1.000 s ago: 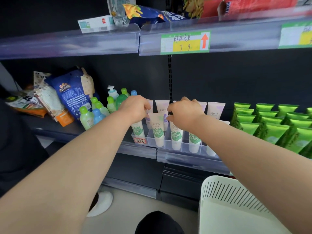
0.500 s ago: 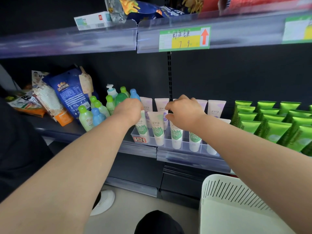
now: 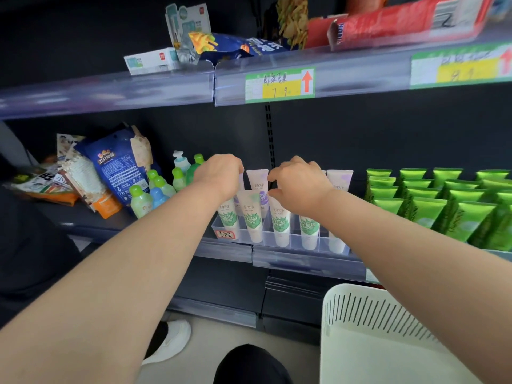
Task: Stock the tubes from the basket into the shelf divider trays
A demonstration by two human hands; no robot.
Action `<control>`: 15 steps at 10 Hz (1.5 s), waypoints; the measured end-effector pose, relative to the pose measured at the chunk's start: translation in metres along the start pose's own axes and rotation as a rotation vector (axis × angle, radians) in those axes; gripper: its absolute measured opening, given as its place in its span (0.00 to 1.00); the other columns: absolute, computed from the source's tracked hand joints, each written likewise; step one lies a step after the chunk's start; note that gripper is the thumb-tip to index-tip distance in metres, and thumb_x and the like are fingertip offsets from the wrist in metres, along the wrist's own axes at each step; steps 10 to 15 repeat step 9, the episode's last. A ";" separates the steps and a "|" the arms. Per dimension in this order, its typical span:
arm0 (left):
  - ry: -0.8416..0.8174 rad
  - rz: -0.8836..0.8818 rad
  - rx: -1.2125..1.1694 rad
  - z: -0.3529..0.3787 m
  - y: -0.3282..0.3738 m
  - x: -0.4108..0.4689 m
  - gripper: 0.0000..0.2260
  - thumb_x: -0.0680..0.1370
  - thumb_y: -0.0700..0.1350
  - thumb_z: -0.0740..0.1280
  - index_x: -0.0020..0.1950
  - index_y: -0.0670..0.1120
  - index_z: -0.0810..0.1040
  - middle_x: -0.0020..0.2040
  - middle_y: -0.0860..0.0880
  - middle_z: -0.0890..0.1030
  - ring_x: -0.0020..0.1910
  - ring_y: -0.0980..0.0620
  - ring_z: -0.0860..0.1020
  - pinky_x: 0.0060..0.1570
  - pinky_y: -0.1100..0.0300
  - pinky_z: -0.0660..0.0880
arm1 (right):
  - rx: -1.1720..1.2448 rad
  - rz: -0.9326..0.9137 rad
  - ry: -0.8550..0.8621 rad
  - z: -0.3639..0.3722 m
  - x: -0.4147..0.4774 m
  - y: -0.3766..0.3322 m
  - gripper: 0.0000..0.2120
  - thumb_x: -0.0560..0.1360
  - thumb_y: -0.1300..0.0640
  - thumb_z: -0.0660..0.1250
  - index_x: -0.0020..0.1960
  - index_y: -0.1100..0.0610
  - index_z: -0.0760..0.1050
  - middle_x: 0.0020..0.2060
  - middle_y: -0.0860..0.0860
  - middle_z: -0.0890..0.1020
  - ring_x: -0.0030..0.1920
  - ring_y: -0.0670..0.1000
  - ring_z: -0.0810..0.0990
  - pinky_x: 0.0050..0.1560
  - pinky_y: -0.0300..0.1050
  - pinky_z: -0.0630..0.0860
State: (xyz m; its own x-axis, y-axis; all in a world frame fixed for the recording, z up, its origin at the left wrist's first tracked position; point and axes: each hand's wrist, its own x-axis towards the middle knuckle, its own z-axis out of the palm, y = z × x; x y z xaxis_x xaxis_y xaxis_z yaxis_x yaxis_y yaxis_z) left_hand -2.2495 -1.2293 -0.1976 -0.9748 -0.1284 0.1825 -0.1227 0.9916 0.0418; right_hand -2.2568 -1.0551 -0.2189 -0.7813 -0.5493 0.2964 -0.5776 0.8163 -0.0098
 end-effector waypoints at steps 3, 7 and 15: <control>0.121 0.196 -0.076 -0.025 0.065 -0.027 0.16 0.76 0.44 0.69 0.63 0.53 0.78 0.62 0.51 0.79 0.61 0.47 0.76 0.56 0.52 0.74 | -0.065 0.056 0.096 -0.031 -0.062 0.035 0.14 0.79 0.48 0.59 0.60 0.51 0.75 0.54 0.49 0.78 0.58 0.54 0.71 0.51 0.49 0.68; -0.021 0.360 0.011 -0.023 0.162 -0.073 0.05 0.77 0.48 0.67 0.51 0.52 0.81 0.51 0.50 0.79 0.51 0.45 0.76 0.46 0.55 0.73 | -0.131 0.228 -0.007 -0.050 -0.158 0.100 0.15 0.79 0.46 0.60 0.61 0.51 0.75 0.57 0.50 0.79 0.61 0.55 0.71 0.56 0.53 0.71; -0.113 0.439 -0.028 0.006 0.198 -0.092 0.09 0.77 0.51 0.67 0.54 0.50 0.82 0.55 0.50 0.81 0.54 0.46 0.78 0.48 0.53 0.76 | -0.144 0.214 -0.133 -0.032 -0.196 0.117 0.15 0.79 0.47 0.59 0.61 0.50 0.74 0.56 0.50 0.78 0.59 0.54 0.72 0.55 0.52 0.71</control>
